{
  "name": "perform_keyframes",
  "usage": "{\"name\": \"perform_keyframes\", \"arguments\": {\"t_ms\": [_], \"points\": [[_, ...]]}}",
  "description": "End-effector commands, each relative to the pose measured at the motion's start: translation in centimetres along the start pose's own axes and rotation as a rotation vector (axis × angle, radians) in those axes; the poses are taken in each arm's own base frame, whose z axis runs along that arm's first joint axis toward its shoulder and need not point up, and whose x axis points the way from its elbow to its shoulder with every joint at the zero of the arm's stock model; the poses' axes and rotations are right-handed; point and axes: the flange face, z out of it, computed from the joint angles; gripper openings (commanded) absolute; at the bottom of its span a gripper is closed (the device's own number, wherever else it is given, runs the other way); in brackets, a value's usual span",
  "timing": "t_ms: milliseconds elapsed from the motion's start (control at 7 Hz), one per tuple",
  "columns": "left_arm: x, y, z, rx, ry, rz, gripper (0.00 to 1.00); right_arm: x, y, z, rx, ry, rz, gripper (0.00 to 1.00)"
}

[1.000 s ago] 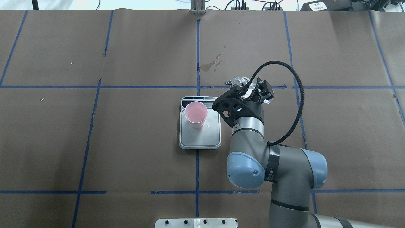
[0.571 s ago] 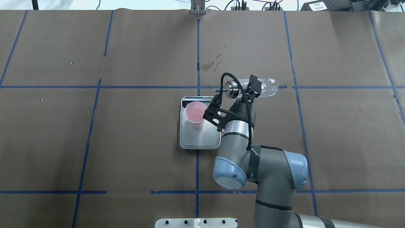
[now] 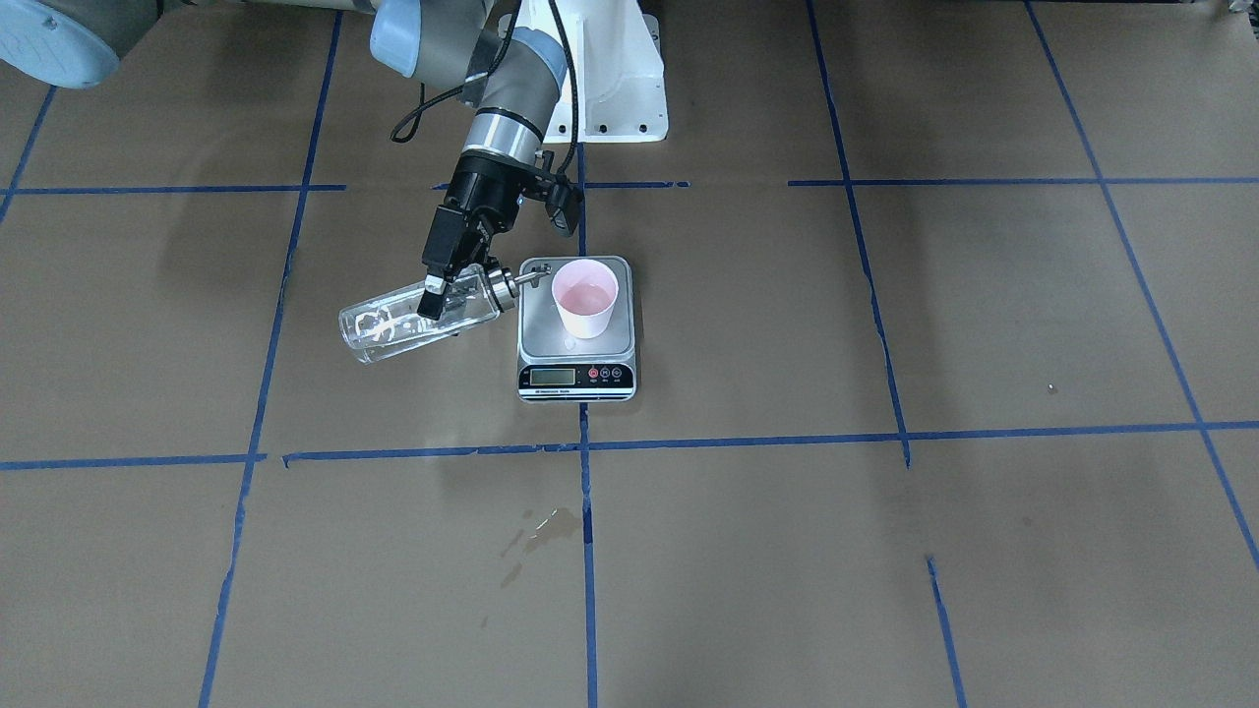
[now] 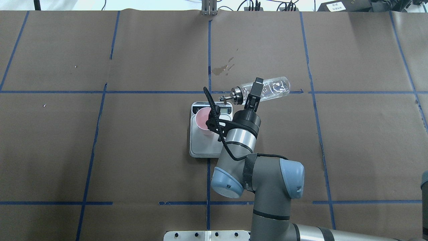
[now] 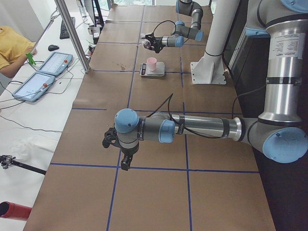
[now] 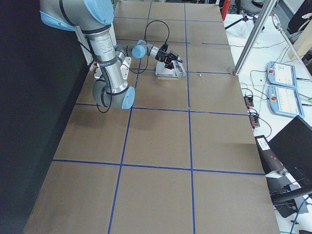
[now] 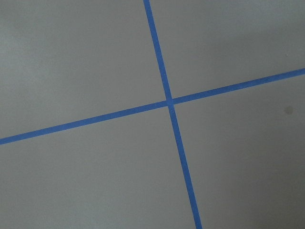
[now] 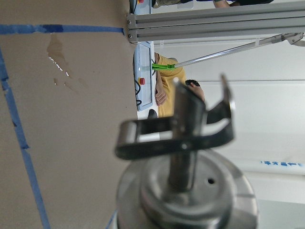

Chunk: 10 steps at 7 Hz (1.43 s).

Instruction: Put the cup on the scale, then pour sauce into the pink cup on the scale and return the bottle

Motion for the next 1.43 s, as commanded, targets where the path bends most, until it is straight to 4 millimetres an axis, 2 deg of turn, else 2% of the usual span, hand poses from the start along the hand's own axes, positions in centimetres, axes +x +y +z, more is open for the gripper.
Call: {"name": "perform_keyframes", "arguments": {"t_ms": [0, 571, 1286], "points": [[-0.03, 0.01, 0.05, -0.001, 0.000, -0.001, 1.00, -0.65, -0.22, -1.01, 0.034, 0.057, -0.086, 0.00], [-0.03, 0.01, 0.05, -0.001, 0.000, -0.001, 1.00, -0.76, 0.29, -0.77, 0.041, 0.127, -0.296, 0.00], [-0.08, 0.04, 0.10, -0.002, 0.000, -0.002, 1.00, -0.49, 0.08, -0.86, 0.045, 0.142, -0.310, 0.00]]}}
